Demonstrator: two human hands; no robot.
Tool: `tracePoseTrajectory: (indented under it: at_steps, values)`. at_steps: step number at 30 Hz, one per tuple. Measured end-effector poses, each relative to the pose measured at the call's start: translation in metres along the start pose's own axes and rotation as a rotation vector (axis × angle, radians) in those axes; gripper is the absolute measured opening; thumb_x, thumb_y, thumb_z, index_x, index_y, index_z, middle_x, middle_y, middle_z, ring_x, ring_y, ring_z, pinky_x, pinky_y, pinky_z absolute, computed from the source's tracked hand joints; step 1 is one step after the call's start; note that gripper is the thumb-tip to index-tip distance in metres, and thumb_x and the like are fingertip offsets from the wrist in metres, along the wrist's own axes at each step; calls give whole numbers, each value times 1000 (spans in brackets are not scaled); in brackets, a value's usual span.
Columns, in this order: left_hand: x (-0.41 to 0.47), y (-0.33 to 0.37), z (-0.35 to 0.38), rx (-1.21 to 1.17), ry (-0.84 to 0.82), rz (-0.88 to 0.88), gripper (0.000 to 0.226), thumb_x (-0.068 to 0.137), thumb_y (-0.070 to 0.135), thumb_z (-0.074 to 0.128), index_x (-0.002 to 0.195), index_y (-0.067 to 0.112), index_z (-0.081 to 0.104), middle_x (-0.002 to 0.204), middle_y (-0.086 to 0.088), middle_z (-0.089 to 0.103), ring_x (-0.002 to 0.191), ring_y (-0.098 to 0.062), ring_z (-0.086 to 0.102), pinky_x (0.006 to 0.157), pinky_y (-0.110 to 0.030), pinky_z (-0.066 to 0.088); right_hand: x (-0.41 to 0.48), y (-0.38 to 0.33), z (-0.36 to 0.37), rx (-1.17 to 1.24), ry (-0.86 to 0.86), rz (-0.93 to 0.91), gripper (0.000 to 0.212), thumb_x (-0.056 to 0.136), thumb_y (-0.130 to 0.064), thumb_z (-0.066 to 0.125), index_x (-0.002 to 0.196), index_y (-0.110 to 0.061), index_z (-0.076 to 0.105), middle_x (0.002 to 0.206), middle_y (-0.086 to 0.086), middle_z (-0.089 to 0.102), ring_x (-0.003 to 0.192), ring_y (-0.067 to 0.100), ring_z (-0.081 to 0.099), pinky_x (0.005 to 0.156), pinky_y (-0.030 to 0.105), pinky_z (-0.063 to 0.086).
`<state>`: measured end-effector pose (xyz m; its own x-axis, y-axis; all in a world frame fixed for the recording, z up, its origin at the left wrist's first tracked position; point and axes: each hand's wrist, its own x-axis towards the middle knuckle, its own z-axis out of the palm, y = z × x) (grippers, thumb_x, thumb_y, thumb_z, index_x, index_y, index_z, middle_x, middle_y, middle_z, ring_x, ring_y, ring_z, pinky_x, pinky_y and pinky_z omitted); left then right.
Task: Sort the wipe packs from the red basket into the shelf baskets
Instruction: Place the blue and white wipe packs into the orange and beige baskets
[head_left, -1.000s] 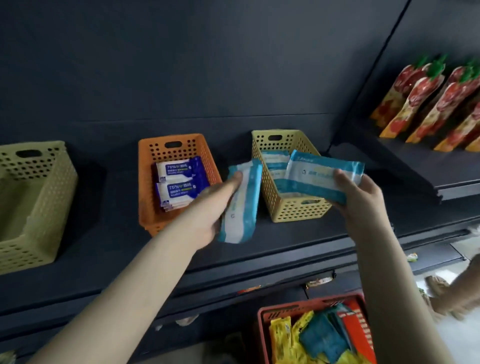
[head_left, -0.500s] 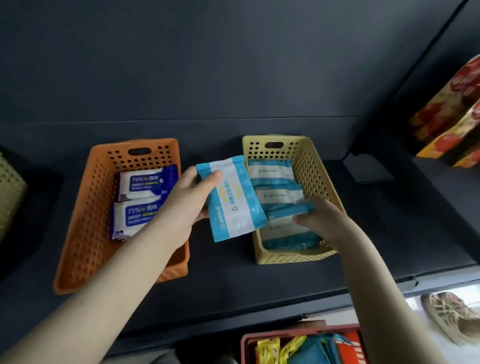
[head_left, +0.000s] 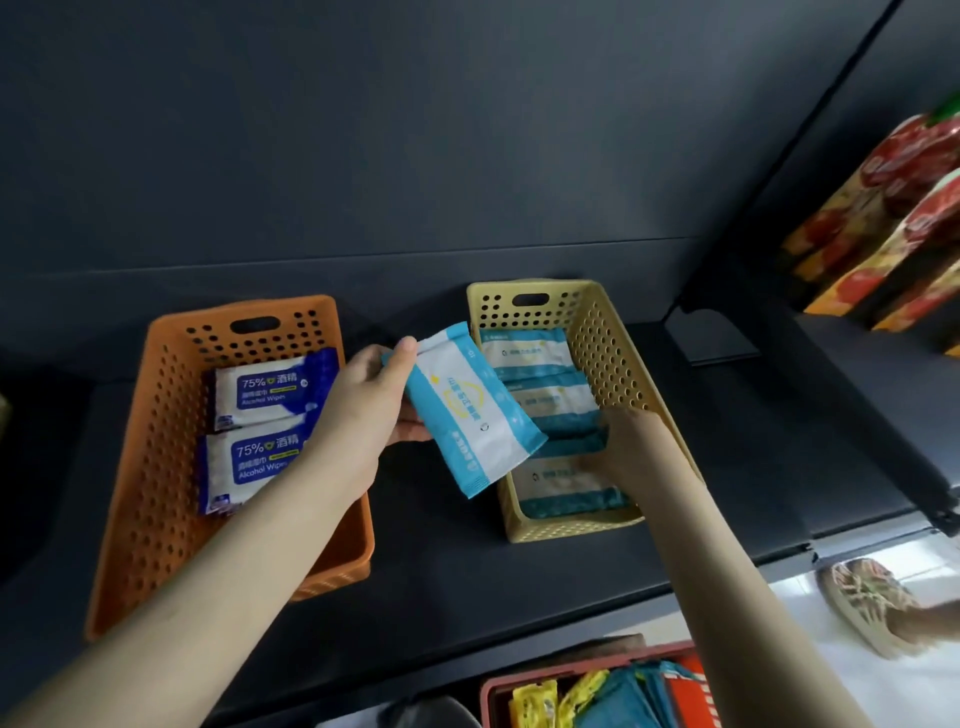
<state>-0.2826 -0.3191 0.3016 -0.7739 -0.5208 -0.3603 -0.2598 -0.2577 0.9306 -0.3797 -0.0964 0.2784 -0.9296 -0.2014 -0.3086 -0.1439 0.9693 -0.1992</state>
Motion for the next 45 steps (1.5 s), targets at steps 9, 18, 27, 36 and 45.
tracePoseTrajectory:
  at_steps: [9,18,27,36,45]
  values:
    - [10,3,13,-144,-105,-29,21,98,32,51,90,12,52,92,-10,72,70,-20,74,55,-29,58,-14,-24,-30,1024,-132,-59,35,94,-49,51,104,-21,70,89,-7,75,82,10,71,69,23,54]
    - [38,7,34,24,-175,153,18,98,35,52,107,22,61,115,-1,67,100,-18,68,89,-36,55,15,-34,-28,1335,-244,17,16,84,-17,72,97,-11,65,100,12,73,84,24,72,66,33,55]
    - [64,-22,35,310,-321,27,57,94,36,58,146,31,35,149,10,42,131,-15,47,110,-45,39,72,-64,5,1683,-191,469,12,86,-8,69,89,2,63,95,19,69,73,20,71,59,25,60]
    - [72,-26,33,313,-366,34,49,94,35,58,141,32,45,138,14,54,123,-8,53,104,-37,45,89,-60,7,1445,-193,495,10,91,-4,63,97,2,60,89,19,67,72,23,69,55,27,60]
    - [61,-14,33,339,-349,23,47,95,31,58,140,30,46,133,15,56,116,-7,56,85,-27,50,90,-51,5,1035,-239,390,36,94,-30,60,90,5,65,77,16,73,65,24,72,52,28,58]
